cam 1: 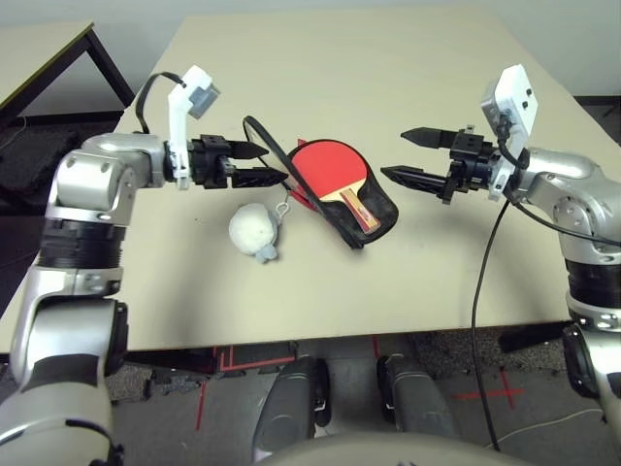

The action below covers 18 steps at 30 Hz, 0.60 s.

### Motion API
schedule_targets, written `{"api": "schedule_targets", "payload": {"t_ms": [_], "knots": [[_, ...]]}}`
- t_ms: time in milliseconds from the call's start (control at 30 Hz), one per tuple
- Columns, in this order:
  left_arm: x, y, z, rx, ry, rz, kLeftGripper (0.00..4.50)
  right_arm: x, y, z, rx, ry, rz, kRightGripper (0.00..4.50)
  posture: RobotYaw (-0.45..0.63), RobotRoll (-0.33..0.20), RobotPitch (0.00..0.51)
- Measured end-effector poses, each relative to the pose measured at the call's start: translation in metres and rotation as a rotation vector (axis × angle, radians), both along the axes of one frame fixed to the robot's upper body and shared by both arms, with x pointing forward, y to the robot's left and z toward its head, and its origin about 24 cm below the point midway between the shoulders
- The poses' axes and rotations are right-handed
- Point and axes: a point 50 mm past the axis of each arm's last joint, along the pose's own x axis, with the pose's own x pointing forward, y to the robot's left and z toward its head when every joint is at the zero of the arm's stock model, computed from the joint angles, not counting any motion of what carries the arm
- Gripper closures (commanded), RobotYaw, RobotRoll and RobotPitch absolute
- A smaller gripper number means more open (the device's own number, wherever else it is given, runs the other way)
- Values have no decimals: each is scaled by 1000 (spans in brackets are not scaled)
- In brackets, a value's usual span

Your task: Store the ping-pong paddle in its case and zip it.

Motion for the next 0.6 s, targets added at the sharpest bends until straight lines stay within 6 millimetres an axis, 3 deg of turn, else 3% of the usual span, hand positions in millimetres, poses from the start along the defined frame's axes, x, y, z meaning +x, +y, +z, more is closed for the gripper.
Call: {"api": "schedule_targets", "payload": {"t_ms": [267,433,600], "knots": [[26,-28,-37,-57,-17,34,0,-3,-3,-2,6,79,-49,16,-75,0,140],[31,-38,-34,-70,-64,19,0,-4,-3,-11,11,207,-75,16,-67,0,143],[31,-36,-11,-130,-125,20,0,3,-12,-27,57,415,-220,16,-54,0,134]]}}
